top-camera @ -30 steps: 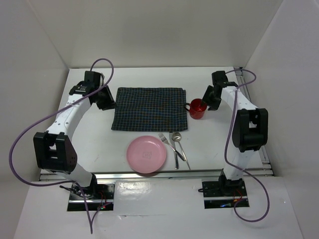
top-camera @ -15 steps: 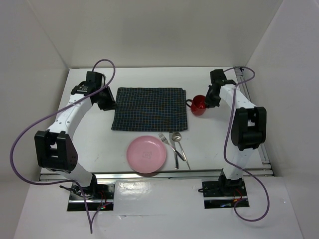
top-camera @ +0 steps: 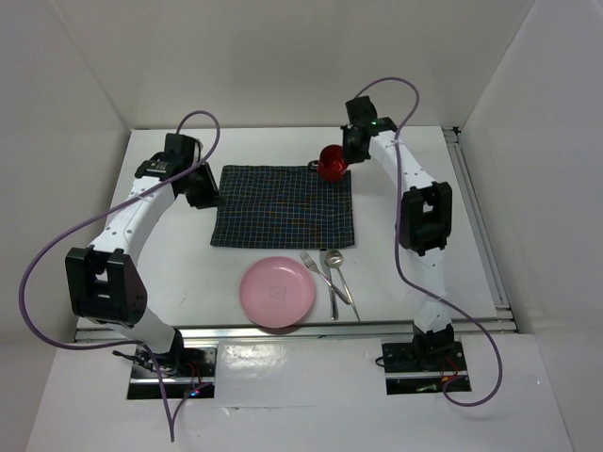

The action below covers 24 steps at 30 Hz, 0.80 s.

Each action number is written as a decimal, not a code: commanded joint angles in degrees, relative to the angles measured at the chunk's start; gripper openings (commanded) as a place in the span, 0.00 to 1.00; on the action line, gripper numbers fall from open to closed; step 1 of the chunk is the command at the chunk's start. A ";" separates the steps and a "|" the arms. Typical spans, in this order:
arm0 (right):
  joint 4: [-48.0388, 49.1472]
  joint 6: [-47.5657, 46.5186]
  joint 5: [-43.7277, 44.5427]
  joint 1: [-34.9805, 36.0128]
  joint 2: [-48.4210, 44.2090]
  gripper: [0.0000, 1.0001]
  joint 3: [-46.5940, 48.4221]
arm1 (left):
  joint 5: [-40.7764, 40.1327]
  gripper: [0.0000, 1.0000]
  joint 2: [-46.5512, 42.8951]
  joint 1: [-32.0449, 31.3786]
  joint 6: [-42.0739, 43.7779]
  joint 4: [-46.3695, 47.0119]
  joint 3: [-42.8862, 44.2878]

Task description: Set the dinner table for one person

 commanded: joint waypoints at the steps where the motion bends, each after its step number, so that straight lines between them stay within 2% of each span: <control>1: -2.14 -3.87 0.06 1.08 2.38 0.00 7.31 | -0.35 0.32 0.22 -0.24 0.98 -0.49 2.12; 9: -2.66 -7.11 -1.17 1.08 6.16 0.00 10.48 | 0.18 0.32 0.22 -0.24 0.98 -1.10 2.12; 12: -3.90 -7.65 1.28 1.08 6.78 0.00 10.48 | 0.18 0.32 0.22 -0.24 0.98 -1.10 1.60; 15: -3.37 -8.17 1.29 1.08 6.78 0.00 7.77 | 0.18 0.32 0.22 -0.24 0.98 -1.10 1.59; 23: -3.19 -7.57 1.29 0.55 9.67 0.00 7.76 | 0.18 0.32 0.22 -0.76 0.98 -1.63 2.74; 24: -3.19 -7.56 1.29 0.55 9.68 0.15 8.28 | 0.18 0.34 0.22 -0.77 0.98 -2.24 2.74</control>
